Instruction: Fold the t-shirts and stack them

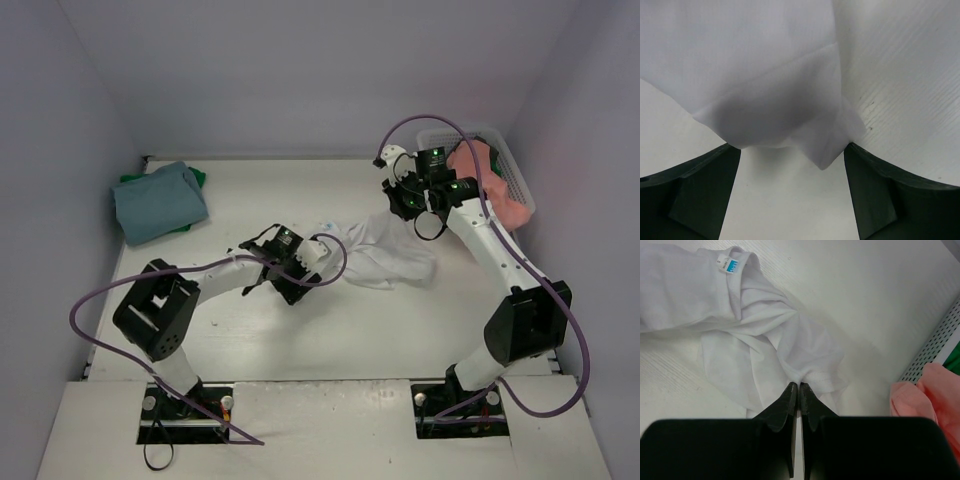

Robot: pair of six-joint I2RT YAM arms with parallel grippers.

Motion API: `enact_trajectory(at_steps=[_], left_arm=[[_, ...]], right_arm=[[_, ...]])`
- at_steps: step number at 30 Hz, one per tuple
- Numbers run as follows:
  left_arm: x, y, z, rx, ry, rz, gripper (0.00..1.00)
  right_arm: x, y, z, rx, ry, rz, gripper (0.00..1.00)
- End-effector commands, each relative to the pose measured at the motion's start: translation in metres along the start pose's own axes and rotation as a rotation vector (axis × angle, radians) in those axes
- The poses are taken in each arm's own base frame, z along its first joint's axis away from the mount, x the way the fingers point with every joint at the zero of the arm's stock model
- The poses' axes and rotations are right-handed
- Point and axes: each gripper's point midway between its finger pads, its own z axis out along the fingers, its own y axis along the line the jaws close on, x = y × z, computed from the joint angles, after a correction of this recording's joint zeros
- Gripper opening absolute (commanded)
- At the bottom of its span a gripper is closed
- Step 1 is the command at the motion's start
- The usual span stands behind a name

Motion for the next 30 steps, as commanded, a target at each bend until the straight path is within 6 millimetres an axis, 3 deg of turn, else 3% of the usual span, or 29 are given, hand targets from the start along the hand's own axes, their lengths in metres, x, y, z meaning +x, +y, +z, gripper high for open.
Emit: enact_trajectory(at_steps=[1,8,16,17,20,21,24,28,30], left_arm=[[-0.047,0.004,-0.014,-0.001,-0.130,0.010,0.78],[-0.051,-0.031,-0.022,0.197,-0.139,0.007,0.74],[-0.037,-0.036,-0.010,0.231,-0.084,-0.004,0.62],[-0.036,-0.036,-0.009,0.233,-0.076,-0.004,0.60],[-0.036,-0.036,-0.007,0.237,-0.066,-0.002,0.39],[-0.035,-0.037,-0.006,0.240,-0.059,-0.002,0.26],[-0.037,-0.033,-0.007,0.224,-0.063,0.004,0.01],[-0.046,-0.025,-0.018,0.187,-0.091,0.037,0.00],[-0.060,-0.009,-0.030,0.143,-0.125,0.048,0.00]], right_arm=[[-0.018,-0.002,-0.014,0.013,-0.079,0.000,0.00],[-0.017,-0.003,-0.012,0.013,-0.072,0.001,0.00],[-0.016,-0.001,-0.013,0.010,-0.073,0.006,0.00],[-0.016,-0.001,-0.013,0.011,-0.075,0.004,0.00],[-0.016,-0.001,-0.014,0.009,-0.074,0.007,0.00],[-0.015,0.000,-0.012,0.006,-0.074,0.006,0.00],[-0.013,0.001,-0.010,0.001,-0.068,0.010,0.00],[-0.009,0.001,-0.009,-0.002,-0.062,0.013,0.00],[-0.007,-0.003,-0.008,0.011,-0.055,0.017,0.00]])
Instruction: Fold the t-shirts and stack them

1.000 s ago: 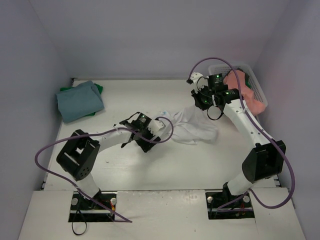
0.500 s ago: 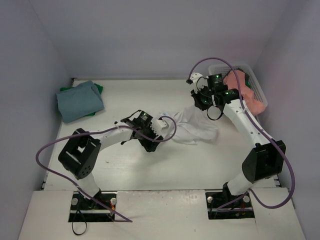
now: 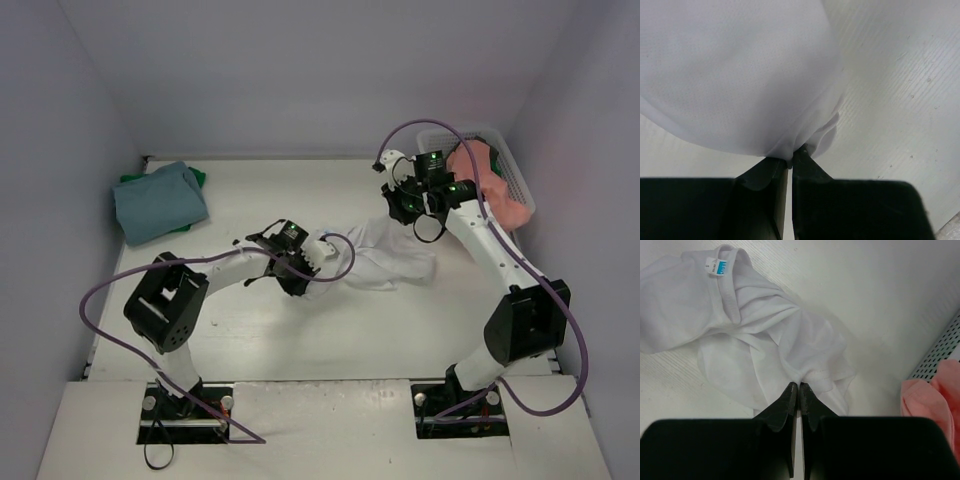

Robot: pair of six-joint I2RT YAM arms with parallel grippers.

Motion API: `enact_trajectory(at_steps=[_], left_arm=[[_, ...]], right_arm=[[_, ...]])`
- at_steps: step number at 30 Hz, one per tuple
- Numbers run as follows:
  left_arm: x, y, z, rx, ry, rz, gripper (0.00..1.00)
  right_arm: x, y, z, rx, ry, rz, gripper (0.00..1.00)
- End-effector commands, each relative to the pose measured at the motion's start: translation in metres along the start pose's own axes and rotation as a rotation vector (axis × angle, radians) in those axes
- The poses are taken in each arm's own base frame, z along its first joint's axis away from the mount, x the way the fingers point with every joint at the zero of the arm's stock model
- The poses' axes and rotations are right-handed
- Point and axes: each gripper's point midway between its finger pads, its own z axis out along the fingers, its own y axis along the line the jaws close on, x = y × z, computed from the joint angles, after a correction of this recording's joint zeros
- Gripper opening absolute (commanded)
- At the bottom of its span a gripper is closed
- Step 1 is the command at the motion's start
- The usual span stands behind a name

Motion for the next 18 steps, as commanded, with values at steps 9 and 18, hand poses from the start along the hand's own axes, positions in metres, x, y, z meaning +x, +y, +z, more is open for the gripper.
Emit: enact_trajectory(at_steps=[9,18], left_arm=[[-0.128,0.122,-0.188,-0.191,-0.448,-0.124,0.00],[-0.138,0.141,-0.254,-0.241,-0.593,-0.188,0.00]], right_arm=[[-0.050,-0.040,-0.047,0.139,-0.208,0.039,0.00],[-0.071,-0.044,-0.077,0.137,-0.308,0.043,0.00]])
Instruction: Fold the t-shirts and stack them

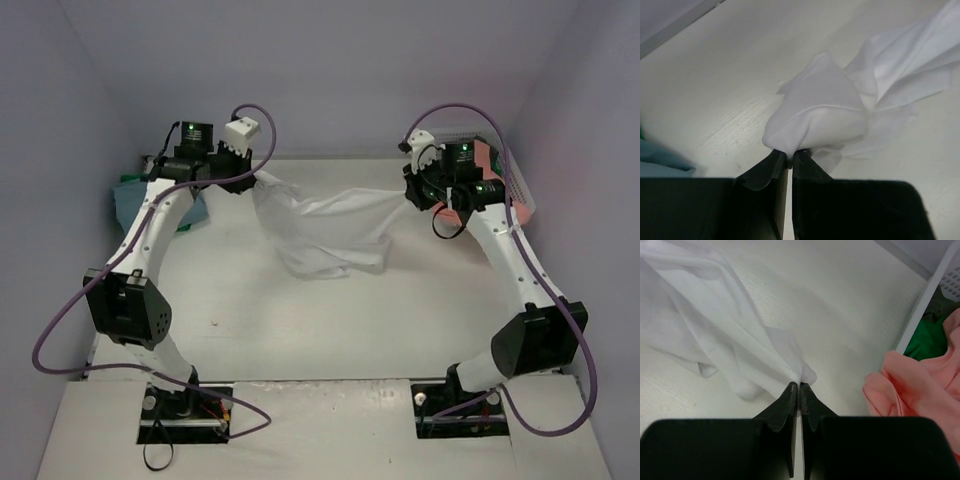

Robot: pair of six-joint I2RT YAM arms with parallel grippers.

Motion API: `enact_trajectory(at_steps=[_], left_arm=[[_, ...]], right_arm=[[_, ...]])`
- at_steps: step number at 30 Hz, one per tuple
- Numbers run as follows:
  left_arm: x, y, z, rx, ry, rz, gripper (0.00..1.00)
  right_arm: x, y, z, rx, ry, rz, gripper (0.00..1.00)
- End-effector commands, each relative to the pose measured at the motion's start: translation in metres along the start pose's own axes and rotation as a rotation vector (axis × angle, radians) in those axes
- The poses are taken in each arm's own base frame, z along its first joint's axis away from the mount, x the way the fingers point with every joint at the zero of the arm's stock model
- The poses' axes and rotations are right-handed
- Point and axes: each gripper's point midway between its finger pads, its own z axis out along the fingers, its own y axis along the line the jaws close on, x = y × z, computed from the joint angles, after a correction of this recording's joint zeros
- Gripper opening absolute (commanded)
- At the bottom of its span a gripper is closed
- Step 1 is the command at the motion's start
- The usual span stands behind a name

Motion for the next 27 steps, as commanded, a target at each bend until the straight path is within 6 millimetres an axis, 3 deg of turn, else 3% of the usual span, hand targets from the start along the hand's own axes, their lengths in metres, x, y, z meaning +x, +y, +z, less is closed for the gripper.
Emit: enact_trajectory(at_steps=[1,6,11,15,19,21,22,23,27], left_arm=[[-0.030,-0.018,-0.028,0.054,-0.096,-0.015,0.00],[-0.052,-0.008,-0.056,0.021,-0.173,-0.040,0.00],[-0.091,0.007,-0.109,-0.059,-0.286,-0.031,0.00],[-0.115,0.004,-0.156,-0.107,-0.369,-0.005,0.00],[-0.132,-0.027,-0.201,-0.089,-0.444,0.026,0.00],[-0.141,-0.057,-0.238,-0.068,-0.515,0.074,0.00],[-0.142,-0.059,-0.239,-0.060,-0.521,0.080,0.00],[-0.144,-0.074,-0.257,-0.049,-0.556,0.072,0.00],[-0.143,-0.113,-0.297,-0.009,-0.620,0.131,0.00]], right_arm=[[-0.056,-0.007,-0.039,0.030,-0.200,-0.024,0.00],[-0.085,-0.018,-0.083,0.092,-0.336,-0.038,0.00],[-0.110,-0.023,-0.129,0.110,-0.452,-0.047,0.00],[-0.125,-0.009,-0.170,0.091,-0.541,-0.086,0.00],[-0.135,0.013,-0.213,0.081,-0.629,-0.125,0.00],[-0.134,0.029,-0.230,0.052,-0.666,-0.142,0.00],[-0.134,0.031,-0.235,0.056,-0.675,-0.148,0.00],[-0.133,0.037,-0.239,0.043,-0.680,-0.156,0.00],[-0.131,0.058,-0.263,-0.001,-0.711,-0.194,0.00]])
